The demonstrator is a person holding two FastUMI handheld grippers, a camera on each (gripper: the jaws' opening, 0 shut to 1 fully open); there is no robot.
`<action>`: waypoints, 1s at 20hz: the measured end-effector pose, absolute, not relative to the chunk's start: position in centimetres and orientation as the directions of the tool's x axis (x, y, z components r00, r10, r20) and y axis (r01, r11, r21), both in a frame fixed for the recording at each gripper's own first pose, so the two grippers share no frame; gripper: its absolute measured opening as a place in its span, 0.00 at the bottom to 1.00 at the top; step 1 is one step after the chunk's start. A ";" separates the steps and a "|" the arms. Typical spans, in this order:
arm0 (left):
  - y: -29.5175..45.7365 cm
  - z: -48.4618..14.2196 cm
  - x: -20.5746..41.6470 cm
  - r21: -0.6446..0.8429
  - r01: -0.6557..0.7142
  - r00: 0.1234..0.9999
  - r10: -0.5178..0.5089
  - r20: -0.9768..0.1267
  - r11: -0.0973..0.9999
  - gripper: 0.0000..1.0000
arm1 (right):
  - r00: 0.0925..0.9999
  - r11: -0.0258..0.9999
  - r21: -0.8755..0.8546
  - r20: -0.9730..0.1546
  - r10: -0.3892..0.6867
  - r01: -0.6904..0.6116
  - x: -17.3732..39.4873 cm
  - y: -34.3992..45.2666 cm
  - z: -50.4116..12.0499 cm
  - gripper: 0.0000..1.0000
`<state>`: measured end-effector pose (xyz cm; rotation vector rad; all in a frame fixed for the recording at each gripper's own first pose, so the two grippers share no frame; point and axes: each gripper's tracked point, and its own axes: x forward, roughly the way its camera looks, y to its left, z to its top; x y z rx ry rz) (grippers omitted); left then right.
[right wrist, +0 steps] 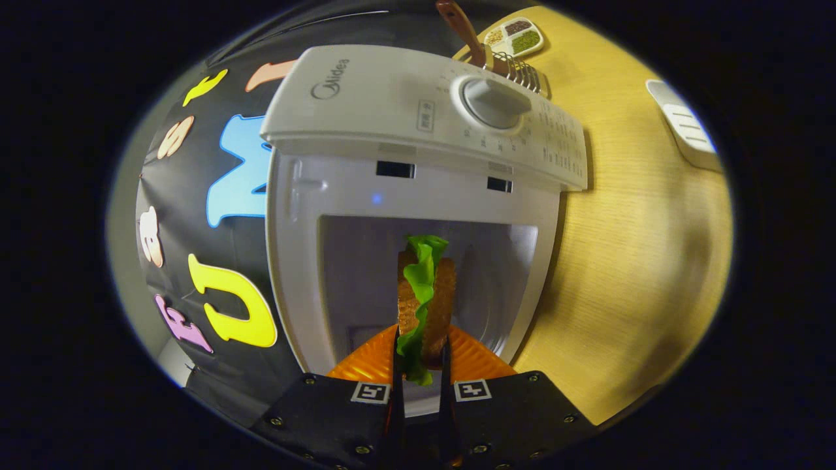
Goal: Open the microwave oven with the left hand, put the food in, and close the microwave oven.
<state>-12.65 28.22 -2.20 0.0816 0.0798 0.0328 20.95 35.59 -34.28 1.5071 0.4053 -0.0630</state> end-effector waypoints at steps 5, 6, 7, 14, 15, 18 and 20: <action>28.7 -3.5 -12.6 0.067 -0.052 0.992 0.059 -0.111 0.996 0.94 | 0.936 0.057 0.939 -0.343 0.081 0.339 24.2 37.3 -35.5 0.21; 28.7 -3.8 -12.5 0.072 -0.051 0.991 0.059 -0.119 0.996 0.94 | 0.933 0.043 0.936 -0.352 0.068 0.350 24.8 37.5 -35.8 0.21; 28.9 -4.0 -12.7 0.079 -0.053 0.990 0.063 -0.126 0.995 0.94 | 0.930 0.033 0.932 -0.363 0.061 0.361 25.2 37.9 -36.1 0.21; 30.2 -4.8 -12.8 0.046 -0.088 0.986 0.093 -0.138 0.995 0.96 | 0.906 0.071 0.910 -0.415 0.085 0.410 27.3 38.2 -37.8 0.29; 29.9 -4.8 -12.5 0.044 -0.082 0.987 0.087 -0.138 0.996 0.96 | 0.890 0.081 0.895 -0.446 0.098 0.439 26.8 38.2 -38.3 0.35; 28.9 -4.7 -11.5 0.045 -0.055 0.990 0.060 -0.125 0.997 0.95 | 0.872 0.127 0.876 -0.477 0.104 0.464 25.5 37.6 -38.3 0.92; 28.4 -4.7 -10.9 0.039 -0.042 0.992 0.046 -0.114 0.998 0.95 | 0.868 0.208 0.867 -0.482 0.117 0.454 23.5 37.3 -37.9 0.97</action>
